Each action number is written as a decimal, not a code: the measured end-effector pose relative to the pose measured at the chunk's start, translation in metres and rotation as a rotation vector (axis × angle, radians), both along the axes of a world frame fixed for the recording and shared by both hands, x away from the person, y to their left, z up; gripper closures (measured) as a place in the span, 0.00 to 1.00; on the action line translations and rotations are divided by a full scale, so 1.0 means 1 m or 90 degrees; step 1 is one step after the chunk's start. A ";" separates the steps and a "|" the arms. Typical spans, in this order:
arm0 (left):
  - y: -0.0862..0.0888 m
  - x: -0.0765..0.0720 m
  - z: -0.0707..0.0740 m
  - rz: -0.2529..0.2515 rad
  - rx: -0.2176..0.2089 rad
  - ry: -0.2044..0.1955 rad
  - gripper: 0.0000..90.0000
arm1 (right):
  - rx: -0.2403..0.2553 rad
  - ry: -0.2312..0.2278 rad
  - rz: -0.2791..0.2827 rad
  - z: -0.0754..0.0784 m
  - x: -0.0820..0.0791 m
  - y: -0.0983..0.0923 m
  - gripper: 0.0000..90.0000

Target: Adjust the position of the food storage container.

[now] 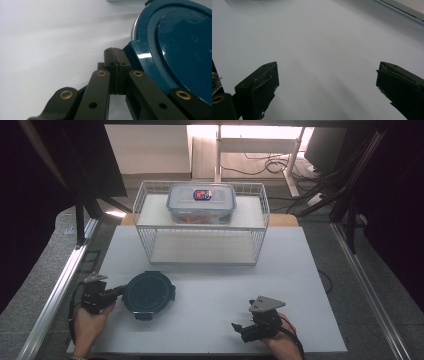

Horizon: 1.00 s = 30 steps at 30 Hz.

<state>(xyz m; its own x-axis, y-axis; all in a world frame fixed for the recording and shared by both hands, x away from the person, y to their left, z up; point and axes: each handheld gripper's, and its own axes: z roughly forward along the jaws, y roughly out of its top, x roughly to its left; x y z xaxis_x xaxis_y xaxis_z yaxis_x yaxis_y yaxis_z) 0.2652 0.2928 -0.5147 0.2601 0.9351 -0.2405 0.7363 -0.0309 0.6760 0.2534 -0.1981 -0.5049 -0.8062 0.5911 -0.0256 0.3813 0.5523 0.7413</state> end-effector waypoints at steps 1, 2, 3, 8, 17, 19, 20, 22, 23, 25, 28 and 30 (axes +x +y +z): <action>-0.007 0.001 0.000 -0.008 0.002 0.000 1.00 | 0.000 0.001 0.000 0.000 0.000 0.000 0.05; -0.011 0.002 0.001 -0.013 0.002 0.000 1.00 | 0.000 0.002 0.000 0.000 0.000 0.000 0.05; -0.016 0.003 0.001 -0.023 -0.003 0.000 1.00 | 0.000 0.003 0.000 0.000 0.000 0.000 0.05; -0.036 0.006 0.001 -0.048 -0.014 0.007 1.00 | 0.004 0.010 -0.003 0.000 0.001 -0.001 0.05; -0.069 0.005 0.002 -0.097 -0.020 0.014 1.00 | 0.004 0.016 -0.006 -0.002 0.002 -0.001 0.05; -0.079 0.005 0.003 -0.111 -0.020 0.015 1.00 | 0.004 0.016 -0.006 -0.002 0.002 -0.001 0.05; -0.082 0.005 0.003 -0.116 -0.020 0.014 1.00 | 0.004 0.017 -0.006 -0.002 0.002 -0.001 0.05; -0.088 0.005 0.003 -0.127 -0.021 0.016 1.00 | 0.004 0.017 -0.006 -0.002 0.002 -0.001 0.05; -0.093 0.004 0.002 -0.134 -0.024 0.017 1.00 | 0.004 0.017 -0.006 -0.002 0.002 -0.001 0.05; -0.101 0.003 0.001 -0.150 -0.027 0.025 1.00 | 0.005 0.018 -0.007 -0.002 0.002 -0.001 0.05; -0.109 0.001 0.000 -0.172 -0.038 0.034 1.00 | 0.004 0.018 -0.007 -0.002 0.003 -0.002 0.05; -0.117 -0.001 0.000 -0.189 -0.030 0.040 1.00 | 0.005 0.019 -0.007 -0.002 0.003 -0.002 0.05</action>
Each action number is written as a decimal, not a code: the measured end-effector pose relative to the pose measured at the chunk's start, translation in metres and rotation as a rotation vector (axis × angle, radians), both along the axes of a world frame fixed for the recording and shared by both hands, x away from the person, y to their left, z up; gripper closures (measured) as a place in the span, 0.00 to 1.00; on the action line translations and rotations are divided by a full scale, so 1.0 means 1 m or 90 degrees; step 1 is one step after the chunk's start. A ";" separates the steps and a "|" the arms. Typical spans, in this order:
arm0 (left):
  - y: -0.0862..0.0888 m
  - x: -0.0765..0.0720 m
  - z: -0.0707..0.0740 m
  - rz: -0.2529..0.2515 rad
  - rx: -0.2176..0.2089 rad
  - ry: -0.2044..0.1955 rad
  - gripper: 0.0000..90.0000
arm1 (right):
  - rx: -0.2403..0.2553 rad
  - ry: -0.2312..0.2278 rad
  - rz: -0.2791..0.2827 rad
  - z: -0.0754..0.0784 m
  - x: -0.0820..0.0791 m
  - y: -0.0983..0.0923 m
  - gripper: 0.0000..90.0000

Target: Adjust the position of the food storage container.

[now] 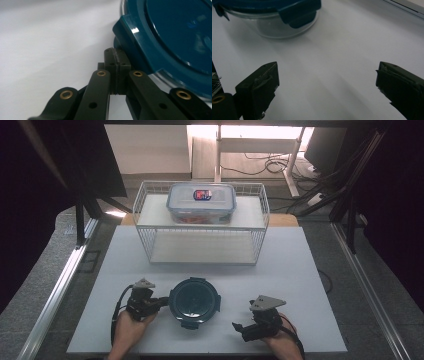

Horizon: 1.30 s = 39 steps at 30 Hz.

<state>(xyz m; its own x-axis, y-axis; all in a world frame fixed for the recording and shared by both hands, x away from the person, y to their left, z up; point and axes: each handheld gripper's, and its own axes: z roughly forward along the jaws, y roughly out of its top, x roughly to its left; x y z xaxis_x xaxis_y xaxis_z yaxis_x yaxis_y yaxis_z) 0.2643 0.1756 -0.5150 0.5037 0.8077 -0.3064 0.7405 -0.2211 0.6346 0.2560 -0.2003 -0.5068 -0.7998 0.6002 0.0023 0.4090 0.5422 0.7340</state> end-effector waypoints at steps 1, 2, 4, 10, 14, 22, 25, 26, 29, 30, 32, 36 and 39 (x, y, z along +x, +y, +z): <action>-0.004 -0.001 0.000 -0.003 0.008 -0.008 1.00 | 0.000 0.000 0.000 0.000 0.000 0.000 0.05; -0.007 -0.002 0.001 -0.005 0.015 -0.011 1.00 | 0.000 0.000 0.000 0.000 0.000 0.000 0.05; -0.010 -0.002 0.001 -0.006 0.012 -0.011 1.00 | 0.000 0.000 -0.001 0.000 0.000 -0.001 0.05; -0.017 -0.004 0.000 -0.012 0.001 -0.007 1.00 | 0.001 0.003 -0.001 0.000 0.001 -0.001 0.05; -0.020 -0.003 0.000 -0.026 -0.001 -0.009 1.00 | -0.001 0.004 0.000 -0.001 0.001 -0.001 0.05; -0.010 -0.006 0.001 -0.045 0.045 -0.054 0.89 | 0.004 -0.003 -0.009 0.002 0.002 -0.006 0.05; 0.000 -0.013 0.005 -0.041 0.050 -0.080 0.78 | 0.009 -0.003 -0.012 0.002 0.003 -0.009 0.05; 0.002 -0.015 0.006 -0.040 0.051 -0.088 0.73 | 0.011 -0.002 -0.014 0.002 0.003 -0.009 0.05; 0.009 -0.022 0.006 -0.051 0.037 -0.106 0.55 | 0.012 -0.003 -0.013 0.002 0.003 -0.010 0.05; 0.009 -0.025 0.005 -0.055 0.034 -0.110 0.46 | 0.013 -0.004 -0.012 0.002 0.003 -0.010 0.05; 0.010 -0.030 0.003 -0.067 0.034 -0.120 0.35 | 0.014 -0.006 -0.011 0.002 0.002 -0.009 0.05; 0.009 -0.041 0.000 -0.087 0.025 -0.141 0.19 | 0.016 -0.006 -0.008 0.002 0.002 -0.009 0.05; 0.009 -0.045 -0.002 -0.099 0.033 -0.141 0.09 | 0.017 -0.006 -0.007 0.001 0.002 -0.009 0.05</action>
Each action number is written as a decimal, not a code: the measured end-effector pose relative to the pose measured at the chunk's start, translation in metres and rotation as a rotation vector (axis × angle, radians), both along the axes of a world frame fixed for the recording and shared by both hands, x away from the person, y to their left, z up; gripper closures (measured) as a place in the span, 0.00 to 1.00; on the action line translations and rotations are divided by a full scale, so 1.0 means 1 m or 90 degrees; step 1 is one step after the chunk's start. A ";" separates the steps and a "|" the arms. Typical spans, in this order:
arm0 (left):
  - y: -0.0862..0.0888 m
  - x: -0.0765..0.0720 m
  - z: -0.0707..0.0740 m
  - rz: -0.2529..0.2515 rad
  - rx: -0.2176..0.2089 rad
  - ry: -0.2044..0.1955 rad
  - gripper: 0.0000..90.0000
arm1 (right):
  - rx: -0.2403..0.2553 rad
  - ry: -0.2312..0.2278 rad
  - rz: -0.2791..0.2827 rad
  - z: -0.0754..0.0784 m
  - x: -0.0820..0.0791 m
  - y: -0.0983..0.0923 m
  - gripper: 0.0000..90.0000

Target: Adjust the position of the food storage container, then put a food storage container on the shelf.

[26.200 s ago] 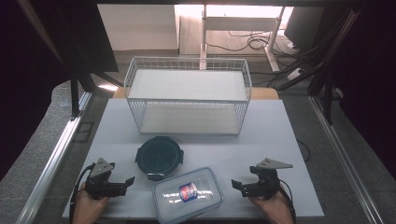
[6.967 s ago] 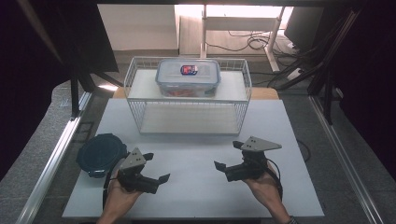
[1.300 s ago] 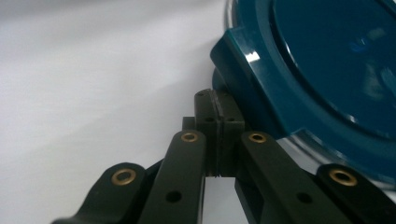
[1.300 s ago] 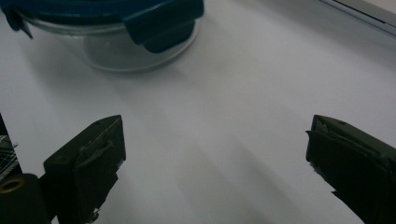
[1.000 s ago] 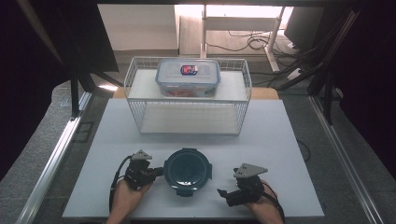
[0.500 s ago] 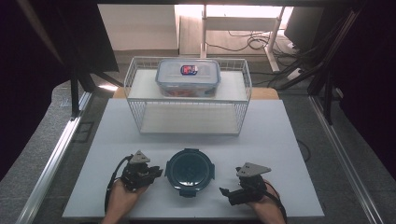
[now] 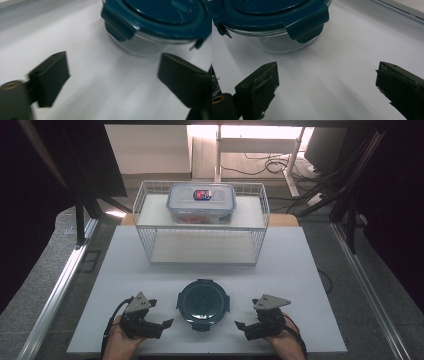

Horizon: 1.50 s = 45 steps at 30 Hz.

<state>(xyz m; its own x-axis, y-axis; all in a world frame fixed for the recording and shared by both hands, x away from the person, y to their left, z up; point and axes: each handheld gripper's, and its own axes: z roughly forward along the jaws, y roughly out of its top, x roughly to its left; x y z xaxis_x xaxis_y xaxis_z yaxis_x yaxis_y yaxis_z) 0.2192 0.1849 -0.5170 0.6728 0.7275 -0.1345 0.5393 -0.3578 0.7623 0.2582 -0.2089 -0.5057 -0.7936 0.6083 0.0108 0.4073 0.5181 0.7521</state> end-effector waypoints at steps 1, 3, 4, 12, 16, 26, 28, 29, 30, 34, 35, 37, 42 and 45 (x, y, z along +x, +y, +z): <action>0.000 -0.001 -0.001 -0.001 0.005 -0.003 0.07 | 0.001 0.001 0.000 0.000 0.000 0.000 0.05; 0.001 -0.002 -0.004 -0.006 0.010 -0.005 0.05 | 0.000 0.002 0.003 -0.001 0.000 0.000 0.05; 0.001 -0.002 -0.006 -0.007 0.008 -0.005 0.05 | -0.001 0.002 0.003 -0.001 0.000 0.000 0.05; 0.007 -0.001 -0.008 -0.003 -0.014 -0.014 0.03 | 0.003 0.008 0.009 -0.003 0.001 0.001 0.05; 0.007 0.000 -0.009 -0.005 -0.015 -0.013 0.02 | 0.007 0.009 0.016 -0.002 0.001 0.001 0.03; 0.007 0.006 -0.010 -0.014 -0.029 0.023 0.04 | 0.023 -0.004 0.014 0.002 0.001 0.001 0.00; 0.007 0.007 -0.008 -0.013 -0.037 0.026 0.04 | 0.032 0.001 0.014 0.003 0.001 0.001 0.01; 0.007 0.009 -0.007 -0.013 -0.038 0.029 0.04 | 0.034 0.003 0.014 0.004 0.002 0.002 0.01; 0.007 0.010 -0.006 -0.015 -0.039 0.031 0.04 | 0.032 0.005 0.013 0.005 0.002 0.003 0.01; 0.006 0.016 0.003 -0.025 -0.063 0.040 0.05 | 0.031 0.010 0.012 0.008 0.003 0.007 0.01; 0.006 0.018 0.005 -0.026 -0.065 0.039 0.05 | 0.030 0.011 0.014 0.010 0.004 0.009 0.01; 0.004 0.024 0.009 -0.033 -0.070 0.043 0.06 | 0.028 0.014 0.014 0.014 0.005 0.013 0.01; -0.004 0.039 0.018 -0.059 -0.088 0.067 0.04 | 0.055 0.056 0.017 0.024 0.013 0.023 0.00; -0.011 0.047 0.022 -0.067 -0.078 0.071 0.03 | 0.054 0.071 0.020 0.029 0.018 0.030 0.00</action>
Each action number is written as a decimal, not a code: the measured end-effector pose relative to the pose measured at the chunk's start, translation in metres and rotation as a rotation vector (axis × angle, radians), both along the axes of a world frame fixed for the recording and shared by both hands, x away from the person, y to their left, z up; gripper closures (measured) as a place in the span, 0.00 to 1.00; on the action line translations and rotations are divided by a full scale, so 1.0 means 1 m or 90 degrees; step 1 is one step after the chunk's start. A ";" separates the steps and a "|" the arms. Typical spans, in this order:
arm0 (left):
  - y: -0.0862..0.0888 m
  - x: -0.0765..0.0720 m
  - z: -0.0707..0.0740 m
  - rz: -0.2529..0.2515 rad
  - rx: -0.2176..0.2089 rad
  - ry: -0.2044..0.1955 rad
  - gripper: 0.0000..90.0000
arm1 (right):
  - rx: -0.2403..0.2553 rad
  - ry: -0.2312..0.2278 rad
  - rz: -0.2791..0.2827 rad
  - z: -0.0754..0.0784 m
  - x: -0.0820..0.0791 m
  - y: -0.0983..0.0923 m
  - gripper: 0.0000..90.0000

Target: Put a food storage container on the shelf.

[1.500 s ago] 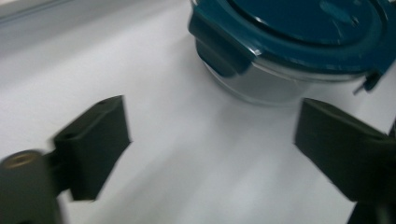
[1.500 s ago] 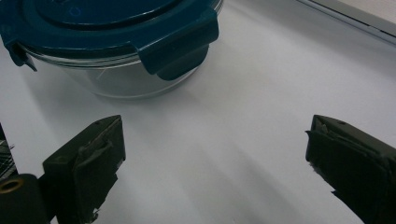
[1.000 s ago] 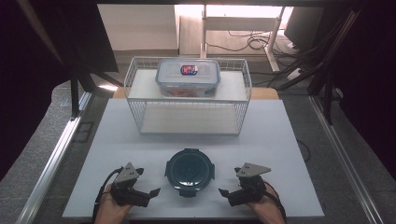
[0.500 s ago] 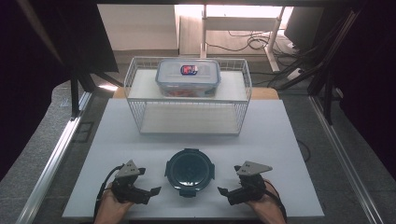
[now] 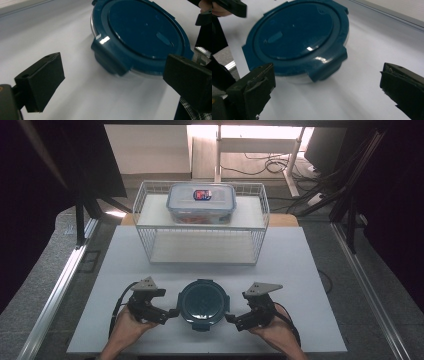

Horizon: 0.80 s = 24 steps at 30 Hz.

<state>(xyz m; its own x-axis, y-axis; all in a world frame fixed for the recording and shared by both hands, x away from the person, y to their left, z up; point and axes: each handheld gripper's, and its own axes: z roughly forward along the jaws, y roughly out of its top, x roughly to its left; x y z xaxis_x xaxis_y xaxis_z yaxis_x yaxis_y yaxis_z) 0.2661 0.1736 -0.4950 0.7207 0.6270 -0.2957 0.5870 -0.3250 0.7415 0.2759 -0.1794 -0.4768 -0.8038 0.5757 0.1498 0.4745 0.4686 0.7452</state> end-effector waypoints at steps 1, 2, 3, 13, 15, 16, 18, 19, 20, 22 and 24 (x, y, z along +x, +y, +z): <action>-0.003 0.004 0.001 -0.005 -0.001 0.004 0.03 | 0.001 0.005 0.001 0.001 0.002 0.002 0.00; -0.006 0.007 0.003 -0.009 -0.006 0.008 0.03 | 0.004 0.017 0.003 0.002 0.005 0.005 0.00; -0.009 0.010 0.004 -0.013 -0.011 0.014 0.03 | 0.005 0.025 0.005 0.003 0.008 0.007 0.00; -0.023 0.029 -0.014 -0.040 -0.023 0.091 0.02 | -0.013 0.116 0.012 -0.011 0.027 0.035 0.01; -0.022 0.027 -0.020 -0.056 -0.048 0.123 0.03 | 0.004 0.152 0.009 -0.016 0.029 0.033 0.02; -0.022 0.026 -0.021 -0.063 -0.053 0.133 0.05 | 0.018 0.170 0.008 -0.019 0.030 0.031 0.03; -0.024 0.021 -0.021 -0.078 -0.051 0.142 0.10 | 0.037 0.206 0.014 -0.023 0.031 0.029 0.06; -0.025 0.020 -0.020 -0.071 -0.045 0.144 0.10 | 0.046 0.222 0.017 -0.025 0.031 0.028 0.09; -0.026 0.018 -0.019 -0.068 -0.040 0.148 0.10 | 0.056 0.236 0.023 -0.026 0.031 0.027 0.14; -0.025 0.016 -0.017 -0.062 -0.037 0.146 0.12 | 0.063 0.245 0.019 -0.026 0.030 0.027 0.15; -0.022 0.013 -0.016 -0.062 -0.040 0.143 0.17 | 0.062 0.246 0.022 -0.024 0.028 0.026 0.19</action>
